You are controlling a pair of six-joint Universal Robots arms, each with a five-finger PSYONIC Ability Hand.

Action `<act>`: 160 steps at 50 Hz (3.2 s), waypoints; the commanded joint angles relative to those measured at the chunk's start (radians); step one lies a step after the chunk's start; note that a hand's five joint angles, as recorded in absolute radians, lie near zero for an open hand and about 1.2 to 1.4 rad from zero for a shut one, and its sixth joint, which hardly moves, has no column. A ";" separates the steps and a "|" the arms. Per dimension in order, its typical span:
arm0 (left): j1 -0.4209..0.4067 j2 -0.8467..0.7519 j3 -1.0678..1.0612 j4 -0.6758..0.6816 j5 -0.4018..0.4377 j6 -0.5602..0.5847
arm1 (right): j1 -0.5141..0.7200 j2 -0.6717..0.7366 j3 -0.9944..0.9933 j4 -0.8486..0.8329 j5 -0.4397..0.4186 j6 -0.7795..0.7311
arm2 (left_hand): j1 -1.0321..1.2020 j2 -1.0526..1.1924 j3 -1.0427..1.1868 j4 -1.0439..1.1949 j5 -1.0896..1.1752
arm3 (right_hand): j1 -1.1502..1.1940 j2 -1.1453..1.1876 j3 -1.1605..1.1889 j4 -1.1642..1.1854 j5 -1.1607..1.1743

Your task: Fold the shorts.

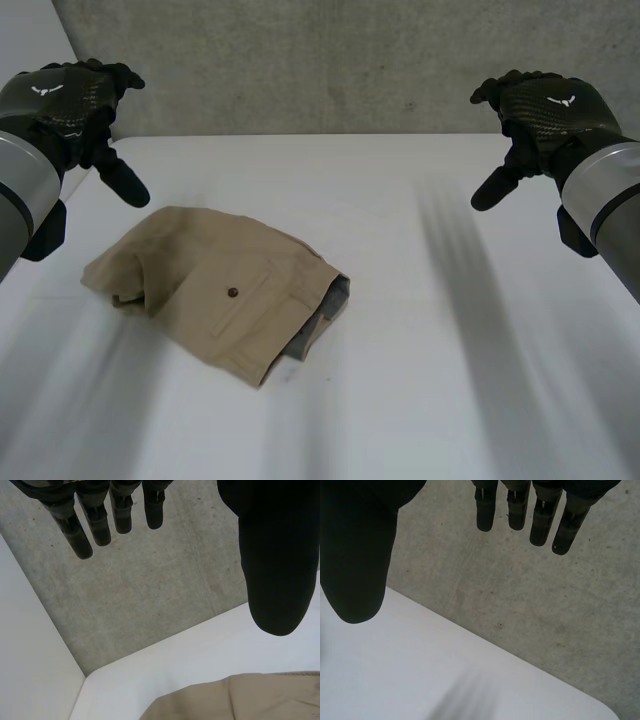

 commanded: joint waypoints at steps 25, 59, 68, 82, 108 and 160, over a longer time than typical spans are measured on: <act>0.207 -0.385 0.003 0.104 0.009 0.241 | 0.125 0.523 -0.252 0.040 -0.250 0.440 | 0.009 0.001 -0.011 -0.002 -0.016 | -0.025 -0.046 -0.033 -0.056 -0.068; 0.046 -0.367 -0.069 0.130 0.090 0.207 | 0.257 0.548 -0.458 -0.144 -0.023 -0.038 | 1.204 1.195 1.183 1.192 1.179 | 1.197 1.175 1.189 1.166 1.154; -0.130 -0.100 -0.222 0.101 0.072 -0.010 | 0.214 0.378 -0.409 -0.173 -0.034 -0.150 | 1.204 1.195 1.183 1.192 1.179 | 1.197 1.175 1.189 1.166 1.154; -0.237 0.078 -0.477 -0.022 0.082 0.011 | 0.174 0.419 -0.300 -0.058 -0.052 -0.156 | 0.827 0.818 0.806 0.815 0.802 | 0.074 0.052 0.066 0.042 0.031; 0.014 0.222 -0.292 -0.013 0.117 0.190 | 0.199 0.870 -0.594 0.028 -0.243 0.281 | 0.009 0.001 -0.011 -0.002 -0.016 | 0.044 0.022 0.036 0.013 0.001; 0.250 -0.631 0.300 -0.134 0.317 0.225 | 0.258 0.853 -0.629 0.034 -0.128 -0.049 | 1.204 1.195 1.183 1.192 1.179 | 1.197 1.175 1.189 1.166 1.154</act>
